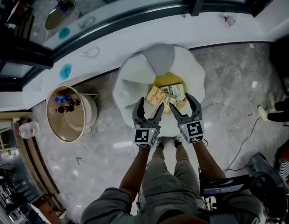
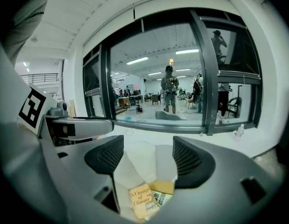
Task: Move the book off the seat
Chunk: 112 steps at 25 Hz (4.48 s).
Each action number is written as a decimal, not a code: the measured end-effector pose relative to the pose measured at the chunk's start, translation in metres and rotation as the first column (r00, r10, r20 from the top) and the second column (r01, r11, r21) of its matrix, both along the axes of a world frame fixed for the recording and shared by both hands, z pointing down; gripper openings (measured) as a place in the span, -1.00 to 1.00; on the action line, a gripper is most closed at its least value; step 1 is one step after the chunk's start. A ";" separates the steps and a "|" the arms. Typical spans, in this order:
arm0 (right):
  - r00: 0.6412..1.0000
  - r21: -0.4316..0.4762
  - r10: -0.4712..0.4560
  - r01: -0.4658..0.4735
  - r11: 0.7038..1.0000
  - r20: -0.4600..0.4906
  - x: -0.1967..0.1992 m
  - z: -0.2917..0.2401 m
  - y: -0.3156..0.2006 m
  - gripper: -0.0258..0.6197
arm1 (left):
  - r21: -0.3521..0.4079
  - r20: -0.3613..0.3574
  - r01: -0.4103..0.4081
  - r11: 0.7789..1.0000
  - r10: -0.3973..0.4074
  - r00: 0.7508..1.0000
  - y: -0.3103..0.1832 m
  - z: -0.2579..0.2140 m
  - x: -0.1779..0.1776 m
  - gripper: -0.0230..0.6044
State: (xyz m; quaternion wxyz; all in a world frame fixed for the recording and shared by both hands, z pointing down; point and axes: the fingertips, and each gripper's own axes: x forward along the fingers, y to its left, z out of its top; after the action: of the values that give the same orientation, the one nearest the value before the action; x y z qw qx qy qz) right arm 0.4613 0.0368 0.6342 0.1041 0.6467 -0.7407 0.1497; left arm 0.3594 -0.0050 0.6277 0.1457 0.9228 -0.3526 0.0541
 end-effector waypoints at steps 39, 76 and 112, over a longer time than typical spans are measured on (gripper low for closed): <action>0.943 -0.618 0.234 -0.040 0.785 0.236 -0.017 0.554 0.050 0.06 | -0.384 0.311 -0.097 0.918 0.227 0.923 -0.089 0.517 0.002 0.23; 0.874 -0.721 0.389 -0.067 0.690 0.291 0.007 0.599 0.076 0.14 | -0.755 0.232 -0.183 0.629 0.518 0.823 -0.012 0.597 0.004 0.33; 0.974 0.032 0.225 -0.226 0.974 0.039 0.086 0.044 -0.038 0.14 | -0.265 -0.016 -0.155 0.952 0.156 0.988 -0.068 0.080 0.044 0.32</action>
State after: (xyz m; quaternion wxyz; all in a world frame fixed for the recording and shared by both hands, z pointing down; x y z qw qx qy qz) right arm 0.5471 -0.0015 0.6781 0.0615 0.7256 -0.6668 0.1583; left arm 0.4037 -0.0735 0.7080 0.2625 0.9196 -0.2690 0.1146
